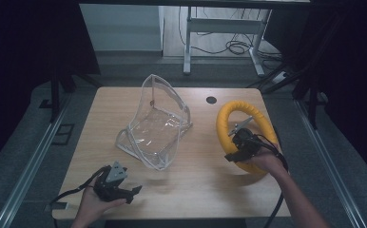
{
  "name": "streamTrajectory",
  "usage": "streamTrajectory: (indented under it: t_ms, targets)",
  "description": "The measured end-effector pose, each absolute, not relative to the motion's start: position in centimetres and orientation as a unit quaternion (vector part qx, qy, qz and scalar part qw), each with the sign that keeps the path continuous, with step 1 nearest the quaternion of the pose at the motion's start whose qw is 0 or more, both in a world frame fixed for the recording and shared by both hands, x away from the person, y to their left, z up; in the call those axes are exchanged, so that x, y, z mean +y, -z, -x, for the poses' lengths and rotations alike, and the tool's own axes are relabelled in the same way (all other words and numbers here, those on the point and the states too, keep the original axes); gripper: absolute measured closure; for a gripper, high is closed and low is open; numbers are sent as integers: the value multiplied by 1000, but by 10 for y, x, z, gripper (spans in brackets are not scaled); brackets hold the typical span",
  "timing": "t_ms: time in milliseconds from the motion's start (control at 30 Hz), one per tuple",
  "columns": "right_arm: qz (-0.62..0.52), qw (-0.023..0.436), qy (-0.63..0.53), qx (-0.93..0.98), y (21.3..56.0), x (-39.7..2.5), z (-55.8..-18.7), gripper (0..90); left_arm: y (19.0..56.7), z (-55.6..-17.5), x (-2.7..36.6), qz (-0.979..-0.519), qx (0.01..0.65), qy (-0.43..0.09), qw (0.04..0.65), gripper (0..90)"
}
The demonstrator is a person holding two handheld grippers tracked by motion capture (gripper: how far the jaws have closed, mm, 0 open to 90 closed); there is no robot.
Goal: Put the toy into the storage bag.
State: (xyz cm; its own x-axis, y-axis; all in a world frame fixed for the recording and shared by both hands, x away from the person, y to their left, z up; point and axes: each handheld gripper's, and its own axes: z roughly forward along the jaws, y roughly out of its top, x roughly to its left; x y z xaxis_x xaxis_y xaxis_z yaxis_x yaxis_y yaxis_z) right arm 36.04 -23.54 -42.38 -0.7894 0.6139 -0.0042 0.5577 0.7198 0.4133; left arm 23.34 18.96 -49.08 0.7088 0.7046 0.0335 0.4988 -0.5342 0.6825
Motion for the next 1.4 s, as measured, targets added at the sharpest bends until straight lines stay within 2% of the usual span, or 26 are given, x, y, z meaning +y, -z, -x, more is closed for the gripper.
streamTrajectory:
  t_ms: [667, 1400]
  targets:
    - [-321, 127, -328, 880, 373, -250, -355, 495, 491, -233, 190, -861, 350, -156, 334, 161]
    - [-297, 133, -430, 842, 348, -238, -348, 494, 490, -234, 191, -861, 349, -160, 335, 160]
